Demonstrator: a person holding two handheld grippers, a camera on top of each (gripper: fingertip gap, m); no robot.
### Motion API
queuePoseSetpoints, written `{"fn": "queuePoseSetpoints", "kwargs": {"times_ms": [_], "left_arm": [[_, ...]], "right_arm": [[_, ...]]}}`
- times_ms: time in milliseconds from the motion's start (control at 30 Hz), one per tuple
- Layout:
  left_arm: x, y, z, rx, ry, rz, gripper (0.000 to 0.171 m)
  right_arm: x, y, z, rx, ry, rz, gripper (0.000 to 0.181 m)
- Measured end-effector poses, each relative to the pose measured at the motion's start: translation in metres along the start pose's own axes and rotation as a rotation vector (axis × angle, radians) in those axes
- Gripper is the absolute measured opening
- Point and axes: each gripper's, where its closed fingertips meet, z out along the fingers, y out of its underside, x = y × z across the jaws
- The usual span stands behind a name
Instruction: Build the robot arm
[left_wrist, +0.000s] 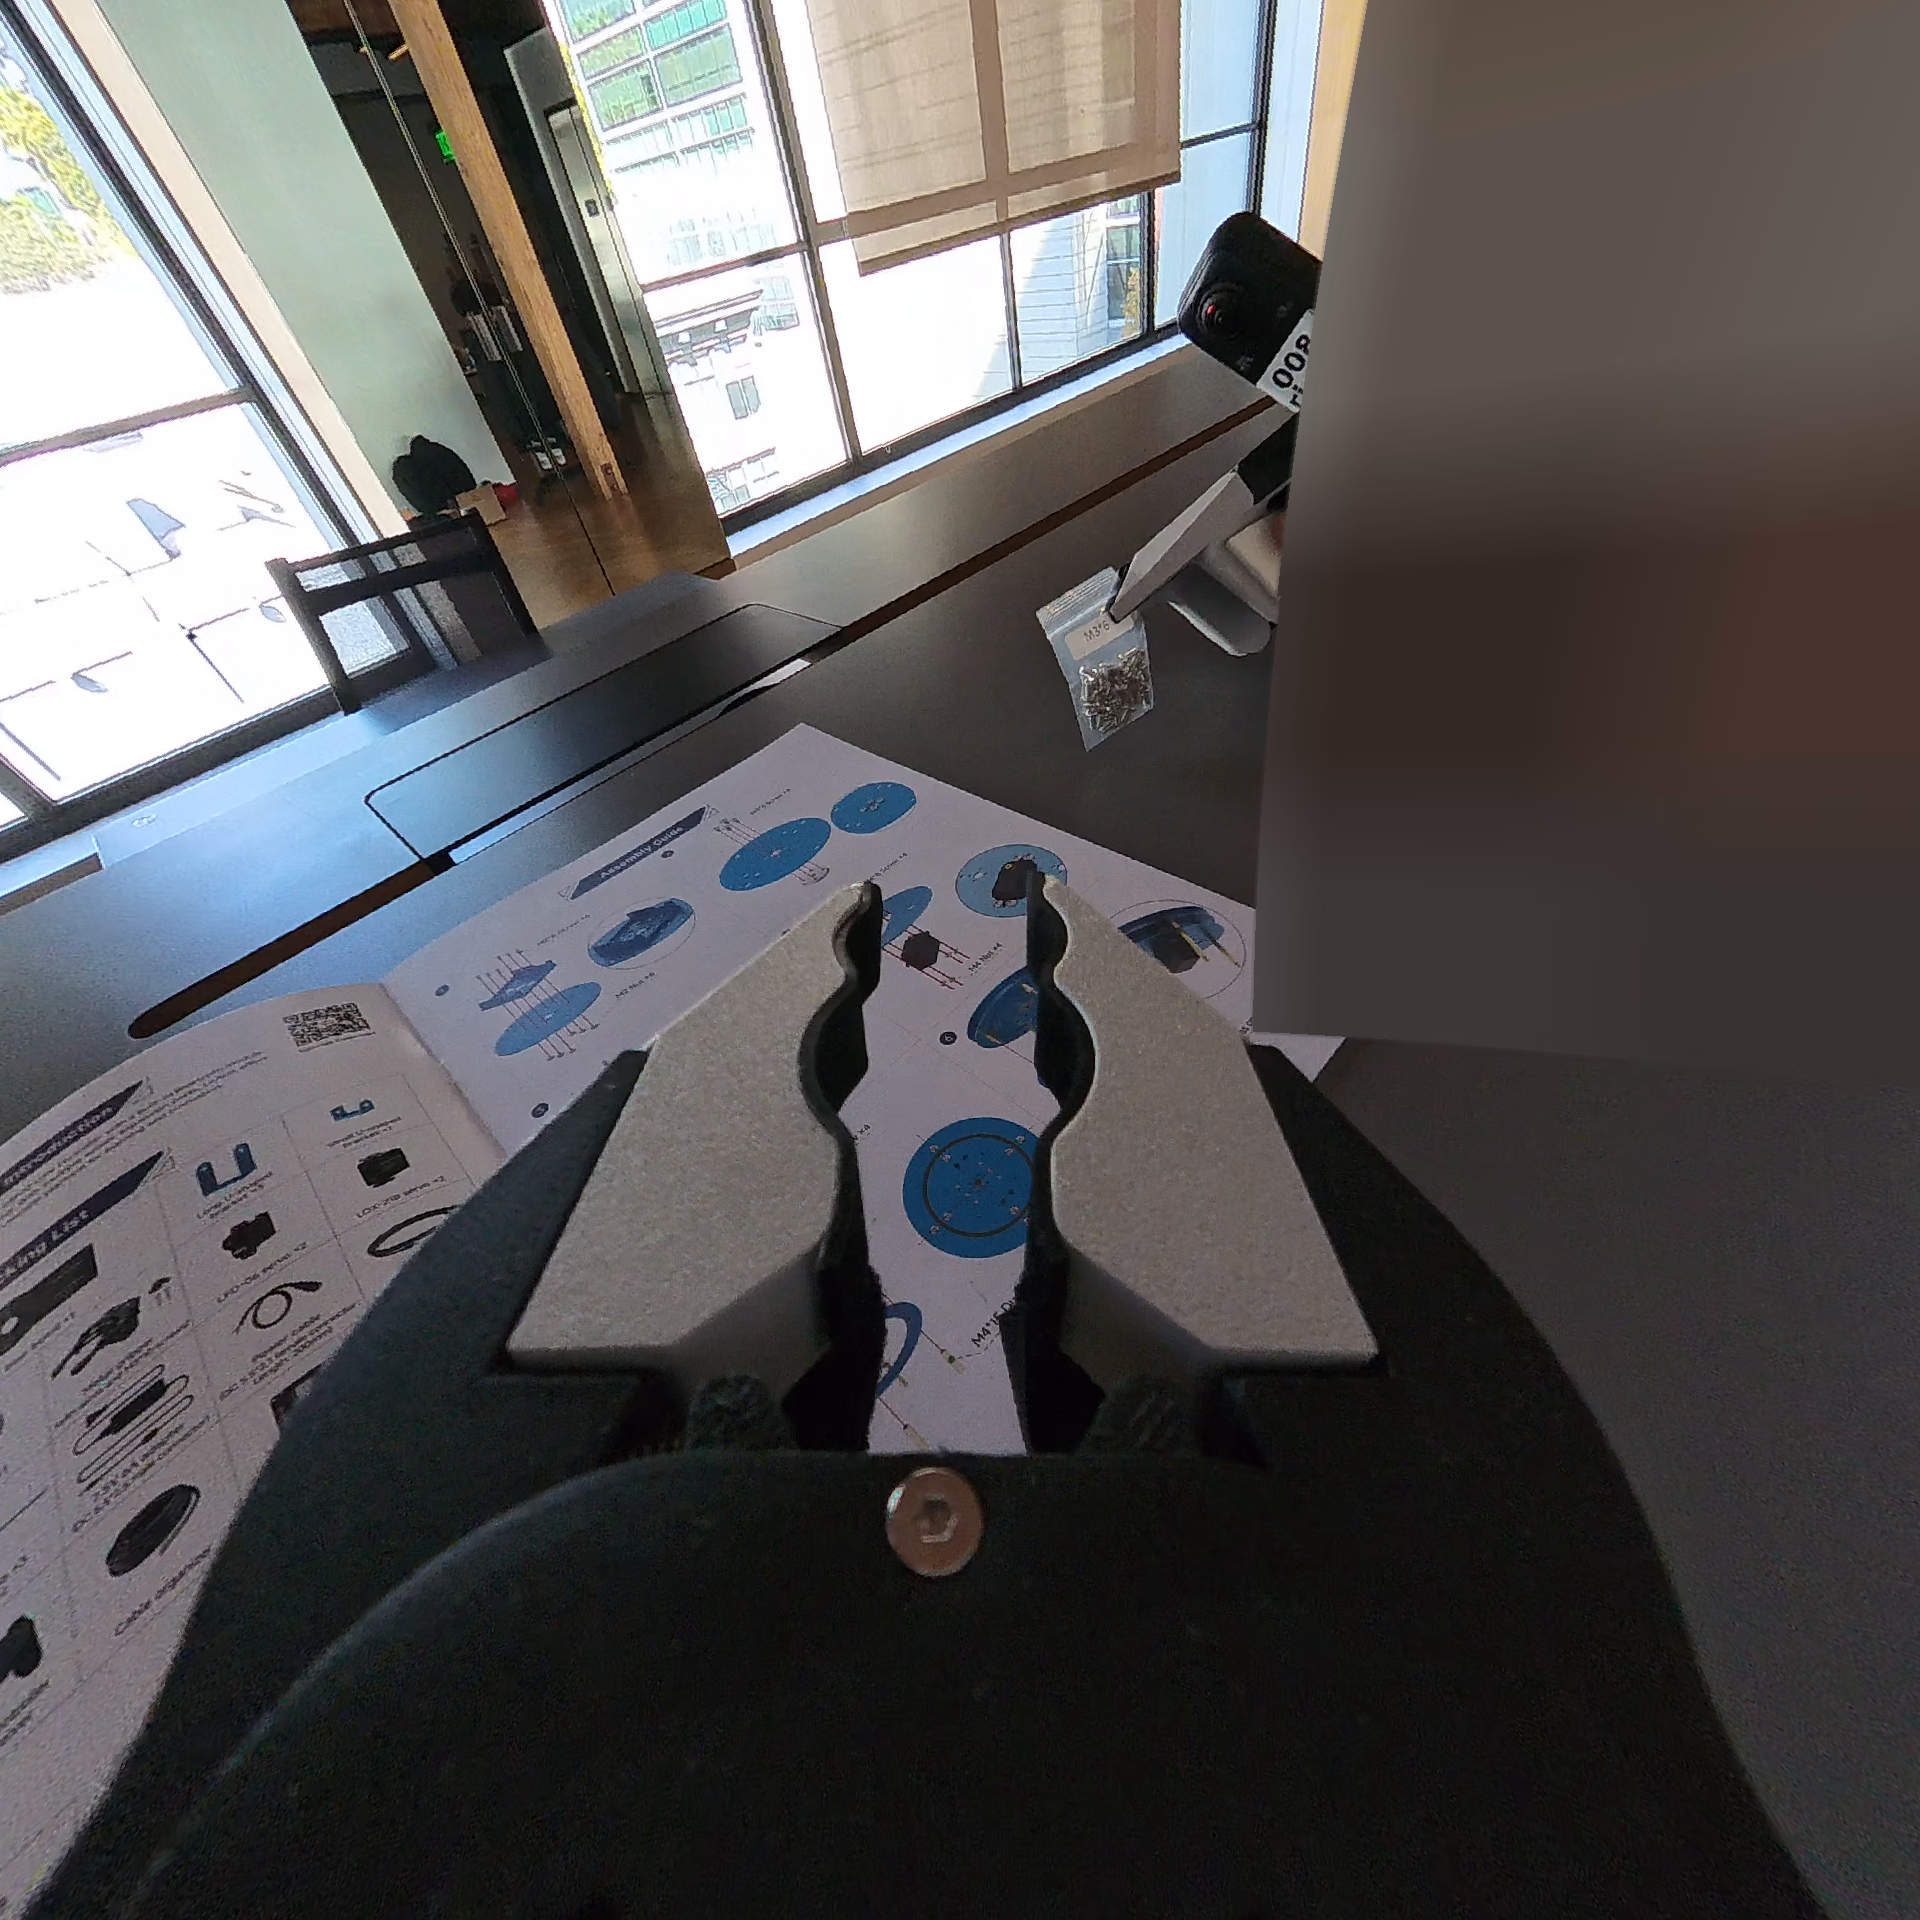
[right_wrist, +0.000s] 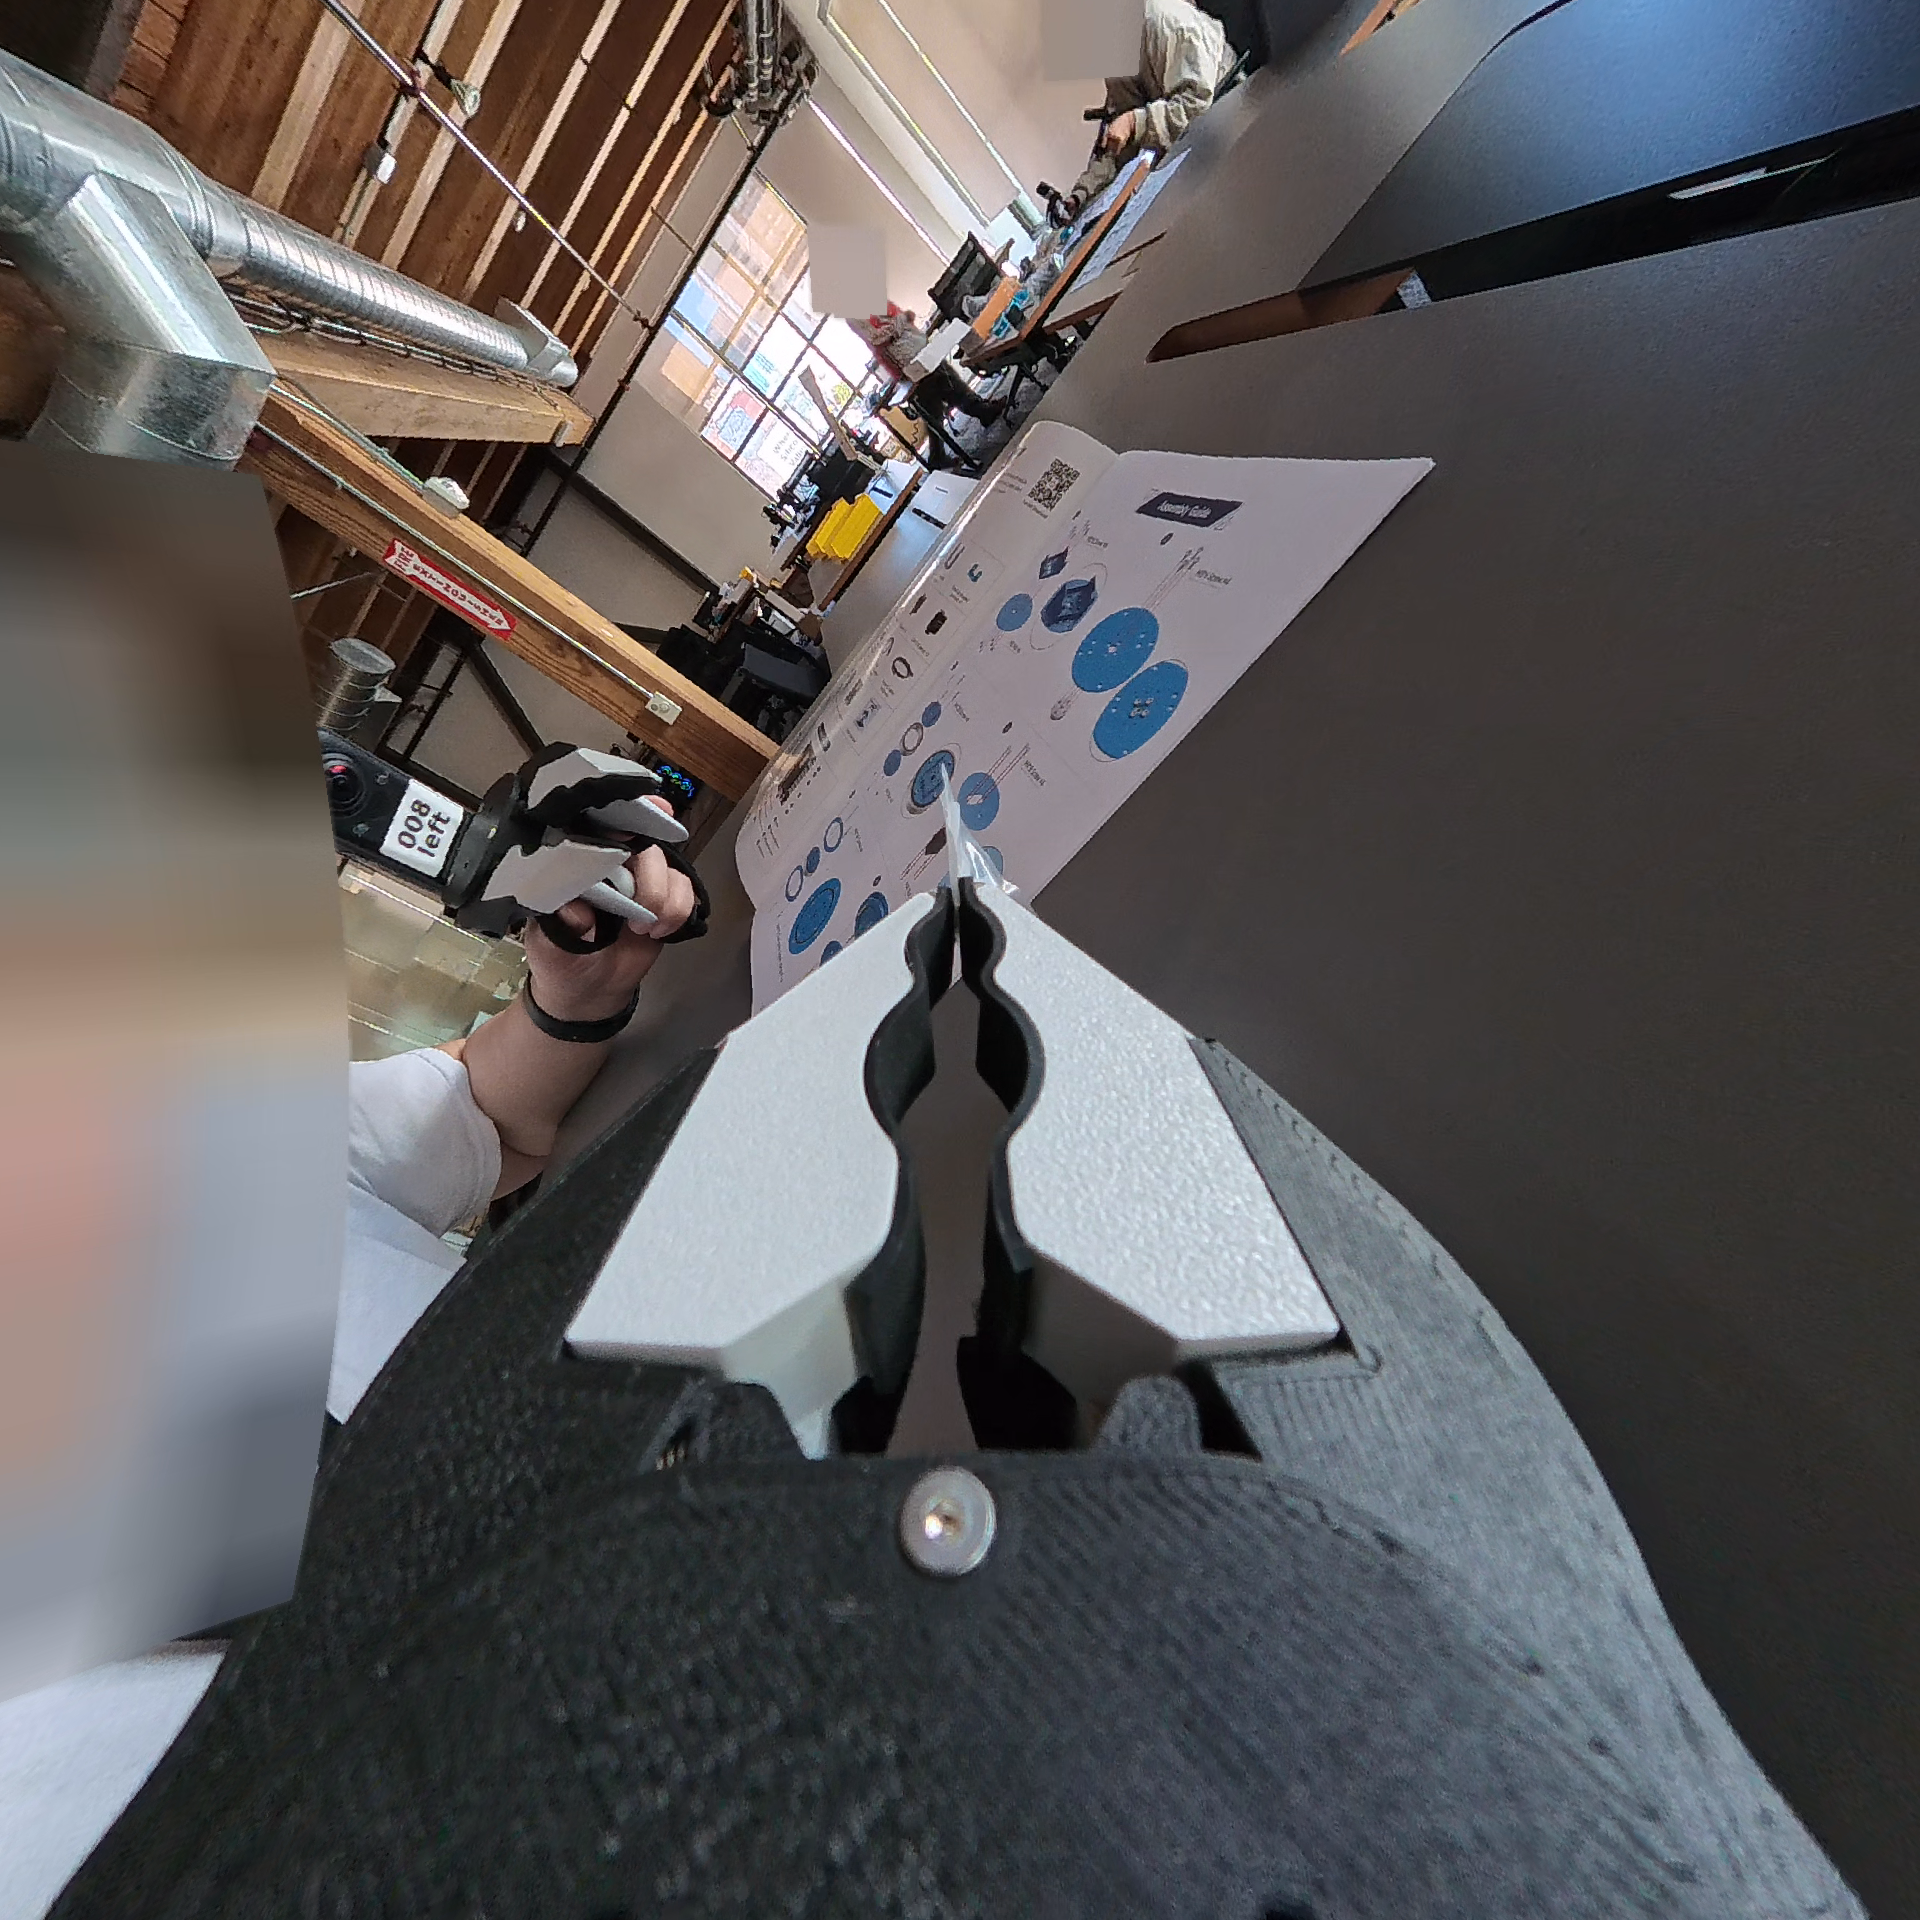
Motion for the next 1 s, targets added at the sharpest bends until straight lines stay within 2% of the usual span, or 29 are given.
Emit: {"fn": "queuePoseSetpoints", "kwargs": {"times_ms": [533,1000], "left_arm": [[-0.0059,-0.0082,-0.0043,0.052,-0.003,-0.048,0.025],[-0.0075,-0.0047,-0.0029,0.033,0.013,-0.074,0.026]], "right_arm": [[0.0001,0.0003,0.0001,0.001,0.006,-0.006,0.000],[0.0003,0.0002,0.0002,0.004,0.009,-0.009,0.000]]}}
